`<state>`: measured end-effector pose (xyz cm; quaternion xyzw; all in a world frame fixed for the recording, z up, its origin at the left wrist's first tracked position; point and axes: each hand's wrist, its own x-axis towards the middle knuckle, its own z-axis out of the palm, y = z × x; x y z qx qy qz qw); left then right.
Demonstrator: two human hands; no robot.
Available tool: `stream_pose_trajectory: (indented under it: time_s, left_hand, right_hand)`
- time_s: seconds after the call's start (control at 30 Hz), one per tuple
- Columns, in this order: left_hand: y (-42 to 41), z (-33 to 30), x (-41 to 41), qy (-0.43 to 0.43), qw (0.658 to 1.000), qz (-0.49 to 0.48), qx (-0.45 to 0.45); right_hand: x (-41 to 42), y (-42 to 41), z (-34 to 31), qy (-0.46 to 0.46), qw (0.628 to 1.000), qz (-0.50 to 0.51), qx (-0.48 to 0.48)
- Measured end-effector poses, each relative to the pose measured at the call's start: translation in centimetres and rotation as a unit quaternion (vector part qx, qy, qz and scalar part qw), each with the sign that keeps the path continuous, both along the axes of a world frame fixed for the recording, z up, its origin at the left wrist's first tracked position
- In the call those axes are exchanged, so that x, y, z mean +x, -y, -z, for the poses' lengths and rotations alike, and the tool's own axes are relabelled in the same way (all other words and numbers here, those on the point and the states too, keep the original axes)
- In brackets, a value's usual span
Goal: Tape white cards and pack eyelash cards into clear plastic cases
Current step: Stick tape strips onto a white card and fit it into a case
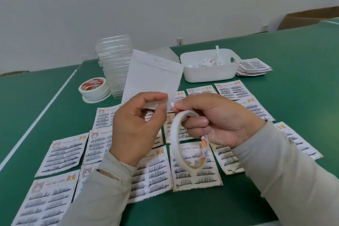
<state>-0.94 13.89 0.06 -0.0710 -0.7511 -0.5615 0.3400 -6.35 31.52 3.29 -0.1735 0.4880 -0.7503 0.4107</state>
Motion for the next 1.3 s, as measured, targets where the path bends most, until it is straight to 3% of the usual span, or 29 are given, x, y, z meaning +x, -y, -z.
stream_pose_trajectory:
  time_s: [0.07,0.2,0.3,0.57,0.7,0.87,0.93,1.0,1.07,1.17,1.23,1.3]
  left_hand:
    - [1.0,0.2,-0.4,0.007,1.0,-0.024,0.017]
    - [0.9,0.7,-1.1,0.019,0.999,-0.043,0.02]
    - [0.5,1.0,-1.1,0.025,0.999,-0.035,-0.015]
    - [0.4,1.4,-1.5,0.066,0.996,0.045,0.032]
    - [0.5,1.6,-1.5,0.061,0.995,0.066,0.039]
    - [0.5,1.9,-1.6,0.047,0.997,0.061,0.031]
    - [0.6,1.9,-1.7,0.05,0.997,0.041,0.046]
    - [0.8,2.0,-1.9,0.052,0.996,0.019,0.067]
    - [1.1,2.2,-2.0,0.043,0.995,-0.008,0.09]
    - [1.3,2.4,-2.2,0.034,0.996,-0.031,0.079]
    - [1.4,2.4,-2.3,0.036,0.996,-0.023,0.076]
    - [1.4,2.3,-2.3,0.041,0.996,-0.008,0.083]
  right_hand:
    - [0.0,-0.1,0.0,-0.03,0.999,0.001,-0.02]
    - [-1.0,0.5,1.3,-0.16,0.958,0.218,0.091]
    - [-1.7,0.9,2.0,-0.146,0.95,0.274,0.022]
    - [-1.1,2.3,3.0,-0.089,0.973,0.164,-0.133]
    - [-0.9,1.9,3.2,-0.042,0.983,0.108,-0.141]
    - [-1.0,1.8,3.4,-0.053,0.985,0.046,-0.155]
    - [-1.1,1.7,3.1,-0.075,0.983,0.062,-0.153]
    - [-1.4,1.3,2.7,-0.142,0.978,0.121,-0.091]
    - [-1.7,0.5,2.4,-0.299,0.933,0.188,0.065]
    - [-2.3,-0.5,2.9,-0.513,0.792,0.164,0.286]
    - [-2.6,-0.7,3.3,-0.557,0.727,0.096,0.391]
    - [-2.6,-0.8,3.5,-0.555,0.702,0.049,0.445]
